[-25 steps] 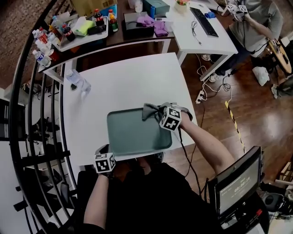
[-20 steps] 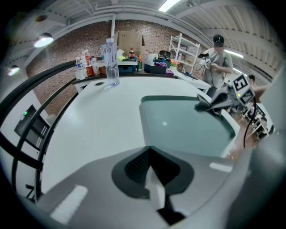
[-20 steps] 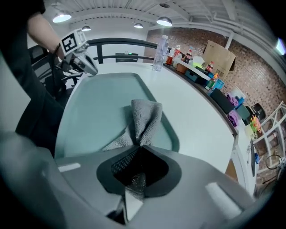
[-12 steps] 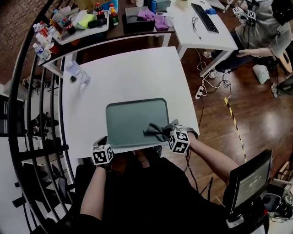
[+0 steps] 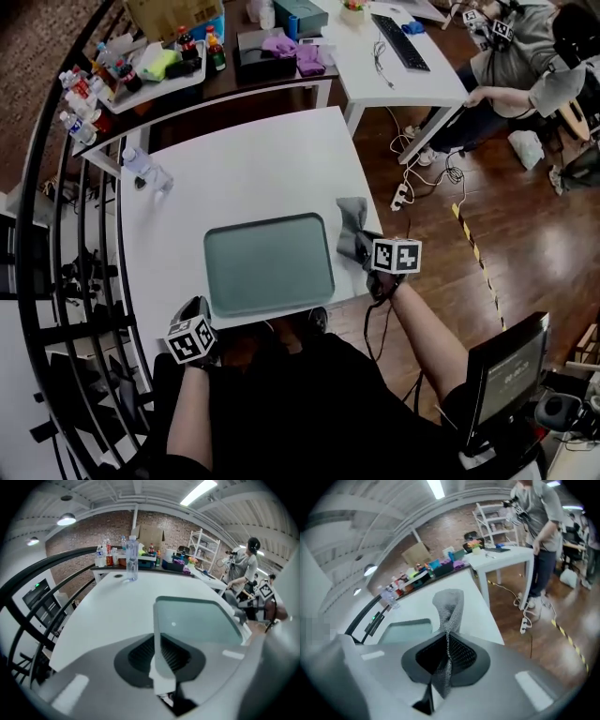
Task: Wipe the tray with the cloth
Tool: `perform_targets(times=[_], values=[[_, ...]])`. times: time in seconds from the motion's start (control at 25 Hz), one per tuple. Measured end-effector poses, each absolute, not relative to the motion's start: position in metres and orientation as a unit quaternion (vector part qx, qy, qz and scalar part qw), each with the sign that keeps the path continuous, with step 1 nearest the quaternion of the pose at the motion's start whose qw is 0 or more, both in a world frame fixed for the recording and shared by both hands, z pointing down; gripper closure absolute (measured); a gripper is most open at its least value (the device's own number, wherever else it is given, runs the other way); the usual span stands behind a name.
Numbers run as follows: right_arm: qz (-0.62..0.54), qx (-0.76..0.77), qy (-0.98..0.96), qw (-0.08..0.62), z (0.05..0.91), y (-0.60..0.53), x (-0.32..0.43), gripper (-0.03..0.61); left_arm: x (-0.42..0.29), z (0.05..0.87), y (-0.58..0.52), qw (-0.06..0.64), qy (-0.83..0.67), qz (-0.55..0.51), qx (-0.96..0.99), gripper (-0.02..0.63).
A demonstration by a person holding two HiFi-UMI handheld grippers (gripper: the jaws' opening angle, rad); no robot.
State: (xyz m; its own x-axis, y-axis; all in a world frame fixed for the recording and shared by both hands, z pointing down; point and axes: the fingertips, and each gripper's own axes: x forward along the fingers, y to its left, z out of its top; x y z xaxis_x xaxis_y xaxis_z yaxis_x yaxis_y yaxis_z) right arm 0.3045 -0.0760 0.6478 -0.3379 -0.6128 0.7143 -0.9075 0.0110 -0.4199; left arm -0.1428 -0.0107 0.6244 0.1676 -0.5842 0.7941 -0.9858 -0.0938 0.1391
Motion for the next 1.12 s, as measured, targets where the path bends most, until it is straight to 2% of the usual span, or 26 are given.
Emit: perform_targets(times=[0.12,0.2,0.28,0.36,0.52,0.6,0.68,0.8,0.88,1.12], values=[[0.524,0.535,-0.639,0.175,0.696,-0.072,0.303,0.547,-0.135,0.606,-0.002,0.344,-0.578,0.275,0.687,0.551],[0.538,0.521,-0.639,0.176,0.698,-0.067,0.298,0.503,-0.119,0.595,0.004,0.342,-0.570,0.269,0.697,0.552],[0.523,0.515,-0.659,0.161,0.676,-0.065,0.300,0.355,-0.100,0.581,0.005,0.334,-0.563,0.259,0.710,0.552],[0.499,0.528,-0.674,0.132,0.640,-0.059,0.314,0.325,-0.085,0.565,0.001,0.315,-0.560,0.252,0.723,0.551],[0.454,0.588,-0.668,0.057,0.567,-0.029,0.374,0.332,-0.073,0.533,-0.004,0.269,-0.558,0.244,0.746,0.552],[0.434,0.603,-0.669,0.014,0.536,-0.017,0.400,0.407,-0.069,0.519,-0.007,0.255,-0.557,0.237,0.754,0.554],[0.421,0.597,-0.682,-0.041,0.510,-0.010,0.412,0.530,-0.064,0.508,-0.010,0.250,-0.552,0.223,0.763,0.561],[0.410,0.580,-0.693,-0.126,0.482,-0.008,0.415,0.545,-0.054,0.496,-0.018,0.246,-0.536,0.205,0.781,0.565],[0.408,0.582,-0.686,-0.158,0.471,-0.005,0.413,0.546,-0.048,0.493,-0.022,0.239,-0.523,0.204,0.792,0.568],[0.386,0.603,-0.679,-0.161,0.448,0.004,0.408,0.546,-0.037,0.491,-0.032,0.239,-0.495,0.194,0.813,0.568]])
